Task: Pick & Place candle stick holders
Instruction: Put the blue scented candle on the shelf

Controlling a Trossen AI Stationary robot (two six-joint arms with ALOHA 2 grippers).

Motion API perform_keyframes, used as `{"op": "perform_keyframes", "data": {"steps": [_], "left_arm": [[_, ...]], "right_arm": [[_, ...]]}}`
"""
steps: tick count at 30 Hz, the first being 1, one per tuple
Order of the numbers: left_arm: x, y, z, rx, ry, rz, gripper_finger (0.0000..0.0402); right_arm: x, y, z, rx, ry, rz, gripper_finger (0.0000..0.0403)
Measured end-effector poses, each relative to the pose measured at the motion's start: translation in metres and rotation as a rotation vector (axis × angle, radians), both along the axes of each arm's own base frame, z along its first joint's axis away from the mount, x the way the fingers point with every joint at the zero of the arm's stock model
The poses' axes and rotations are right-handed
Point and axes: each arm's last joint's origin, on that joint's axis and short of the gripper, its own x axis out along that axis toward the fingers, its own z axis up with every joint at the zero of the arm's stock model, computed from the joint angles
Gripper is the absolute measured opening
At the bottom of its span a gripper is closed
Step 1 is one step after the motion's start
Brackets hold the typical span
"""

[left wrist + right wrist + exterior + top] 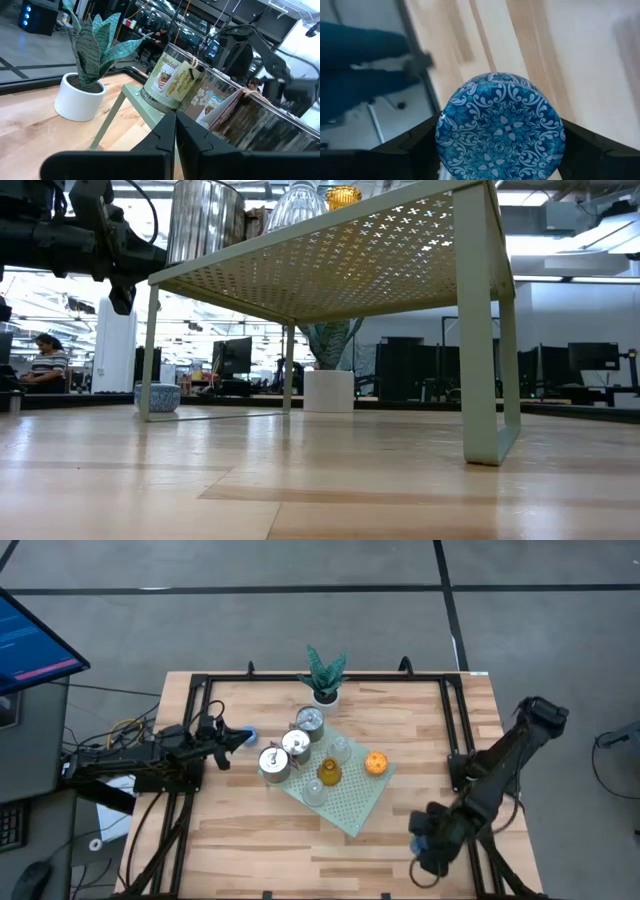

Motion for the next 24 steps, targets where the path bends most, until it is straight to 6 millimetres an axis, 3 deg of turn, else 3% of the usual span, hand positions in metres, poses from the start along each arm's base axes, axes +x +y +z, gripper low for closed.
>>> {"op": "perform_keyframes", "data": {"steps": [12,17,24], "left_arm": [[0.0,0.0,0.0,0.0,0.0,0.0,0.0011],[0.0,0.0,0.0,0.0,-0.003,-0.001,0.0011],[0.0,0.0,0.0,0.0,-0.003,-0.001,0.0011]], "right_arm": [[0.056,-0.043,0.078,-0.012,-0.221,0.012,0.0295],[0.088,-0.056,0.091,-0.087,-0.199,-0.007,0.0295],[0.134,-0.073,0.084,-0.195,-0.042,-0.05,0.0296]]}}
